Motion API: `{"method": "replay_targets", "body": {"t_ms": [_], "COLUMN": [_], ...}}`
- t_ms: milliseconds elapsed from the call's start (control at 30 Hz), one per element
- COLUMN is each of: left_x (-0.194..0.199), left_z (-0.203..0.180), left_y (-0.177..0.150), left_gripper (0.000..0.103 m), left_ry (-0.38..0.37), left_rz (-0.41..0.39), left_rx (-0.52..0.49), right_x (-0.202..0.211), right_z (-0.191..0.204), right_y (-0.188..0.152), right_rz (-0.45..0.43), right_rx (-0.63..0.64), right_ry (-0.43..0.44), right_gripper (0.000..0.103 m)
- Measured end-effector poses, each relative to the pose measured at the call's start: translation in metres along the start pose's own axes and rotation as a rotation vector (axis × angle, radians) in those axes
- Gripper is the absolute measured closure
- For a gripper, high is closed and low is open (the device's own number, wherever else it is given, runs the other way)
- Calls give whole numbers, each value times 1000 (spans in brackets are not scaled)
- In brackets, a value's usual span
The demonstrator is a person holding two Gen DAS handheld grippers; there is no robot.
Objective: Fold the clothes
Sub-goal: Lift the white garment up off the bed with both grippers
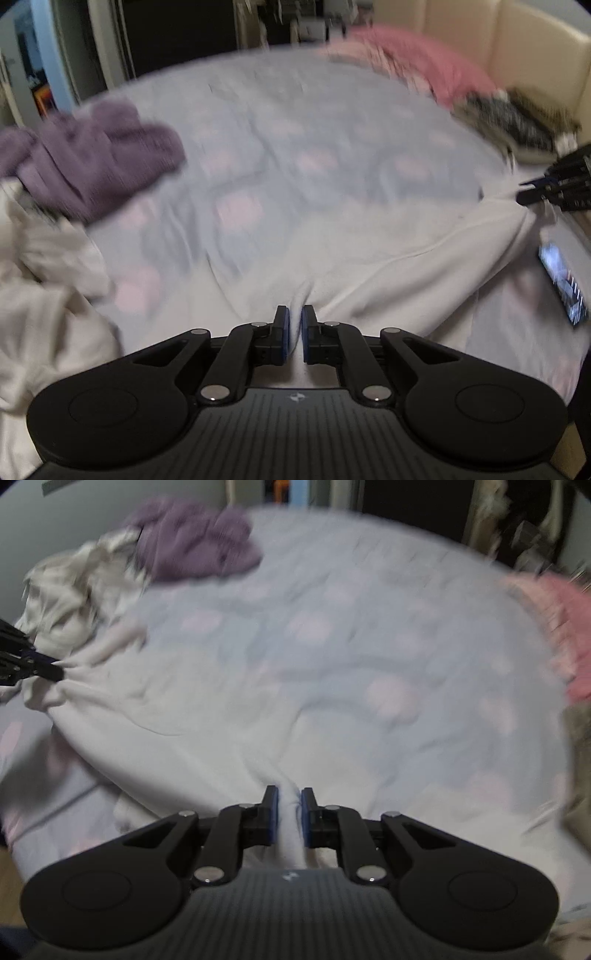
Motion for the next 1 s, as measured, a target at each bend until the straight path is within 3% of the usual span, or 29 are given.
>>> {"method": "replay_targets", "body": {"t_ms": [133,300,533,833,1000], "left_x": [55,132,261,412,466], "left_z": [14,19,9,-21,-44], "left_y": [53,107,153,144,135], "left_gripper": [101,101,101,101,101], "left_ry": [44,95,136,147,138], "left_rz": [-180,-372,-665,-987,-1111], "left_rx": [46,57,37,-6,-37], "right_x": [53,136,267,415,477], "right_z": [-11,-9,5,47,67], "right_y": [39,87,139,134,123], "right_rz": [-169,-370,-651,-960,-1103], "right_rx": [9,37,62,104,120], "right_ry": [-139,-250,-366,-460,-500], "right_gripper": [92,92,92,92,92]}}
Point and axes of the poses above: each gripper's, at about its wrist camera, not at the fingertips, and x roughly against the way its jaws point, z to its left, y to its top, the point moved 10 cm from there along -x, roughly the way its jaws point, and after that the axes turned 1 degree about -x, right-handed, at the moved point
